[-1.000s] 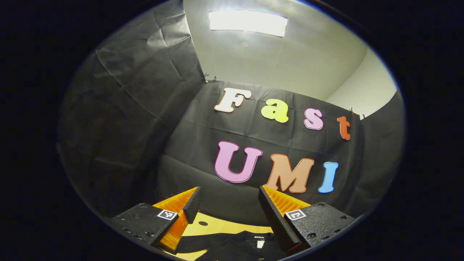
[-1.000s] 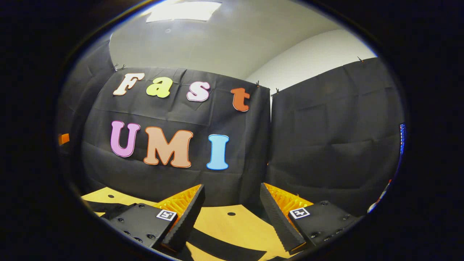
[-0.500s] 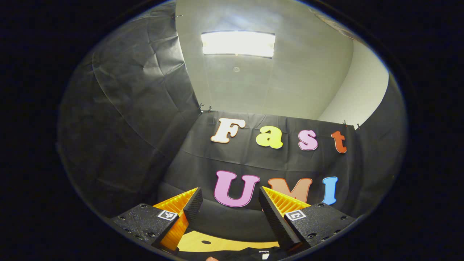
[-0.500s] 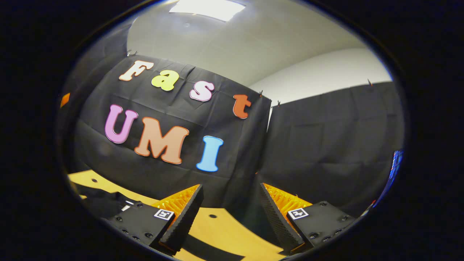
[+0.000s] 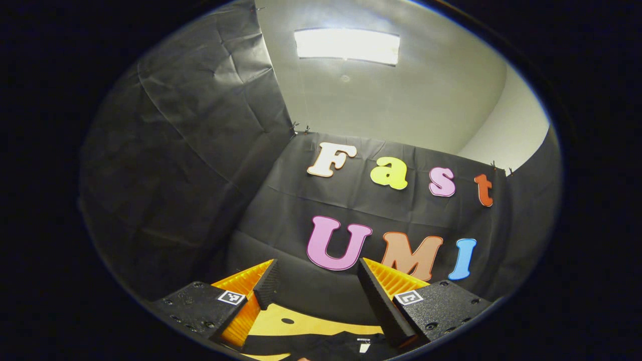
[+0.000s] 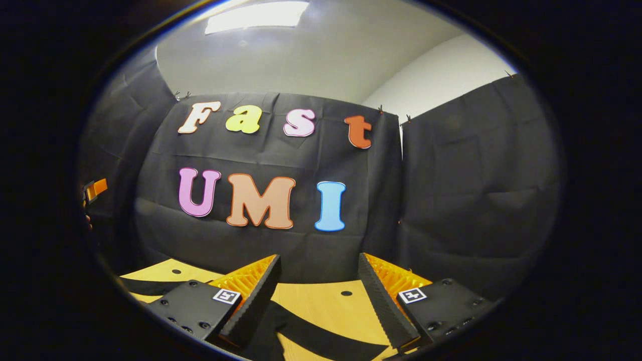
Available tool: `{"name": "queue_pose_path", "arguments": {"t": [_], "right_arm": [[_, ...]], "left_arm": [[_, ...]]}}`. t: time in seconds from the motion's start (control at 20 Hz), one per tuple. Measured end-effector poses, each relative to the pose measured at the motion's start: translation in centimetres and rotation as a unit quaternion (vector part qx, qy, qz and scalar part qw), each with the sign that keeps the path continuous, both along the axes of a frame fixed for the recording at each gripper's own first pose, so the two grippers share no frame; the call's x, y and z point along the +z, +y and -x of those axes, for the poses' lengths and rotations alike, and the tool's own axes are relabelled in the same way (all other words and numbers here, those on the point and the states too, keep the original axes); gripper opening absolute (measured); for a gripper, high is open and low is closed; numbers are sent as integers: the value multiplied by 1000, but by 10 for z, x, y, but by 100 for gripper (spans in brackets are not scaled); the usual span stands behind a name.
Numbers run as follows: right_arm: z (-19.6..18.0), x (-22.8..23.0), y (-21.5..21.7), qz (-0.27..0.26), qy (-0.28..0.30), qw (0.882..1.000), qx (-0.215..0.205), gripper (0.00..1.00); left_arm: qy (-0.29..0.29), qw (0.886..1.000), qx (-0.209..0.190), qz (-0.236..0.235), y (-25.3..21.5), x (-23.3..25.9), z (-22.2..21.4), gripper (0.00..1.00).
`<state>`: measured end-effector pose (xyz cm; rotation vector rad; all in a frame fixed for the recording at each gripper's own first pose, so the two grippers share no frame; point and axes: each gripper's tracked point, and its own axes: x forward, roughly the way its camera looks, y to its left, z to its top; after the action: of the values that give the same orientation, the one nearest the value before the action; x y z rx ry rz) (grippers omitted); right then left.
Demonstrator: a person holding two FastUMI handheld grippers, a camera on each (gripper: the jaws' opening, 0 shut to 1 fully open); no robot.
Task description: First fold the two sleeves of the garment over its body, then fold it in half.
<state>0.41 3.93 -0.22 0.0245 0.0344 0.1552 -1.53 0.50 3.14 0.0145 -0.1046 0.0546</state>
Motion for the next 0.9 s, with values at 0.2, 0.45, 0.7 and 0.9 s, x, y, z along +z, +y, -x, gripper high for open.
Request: {"name": "queue_pose_path", "arguments": {"t": [0.2, 0.45, 0.7, 0.9], "right_arm": [[7, 24, -18, -41, -46, 998, -11, 98], [-4, 22, -29, -35, -39, 998, -20, 98], [-13, 10, -30, -38, -14, 999, -16, 98], [-21, -7, -37, -41, 13, 999, -27, 98]], "left_arm": [[24, 1000, -4, -13, 0, -10, 0, 92], [61, 997, 27, -31, 13, -25, -1, 92], [61, 996, 33, -52, 20, -23, -2, 92], [65, 995, 41, -57, 23, -27, -1, 92]]}}
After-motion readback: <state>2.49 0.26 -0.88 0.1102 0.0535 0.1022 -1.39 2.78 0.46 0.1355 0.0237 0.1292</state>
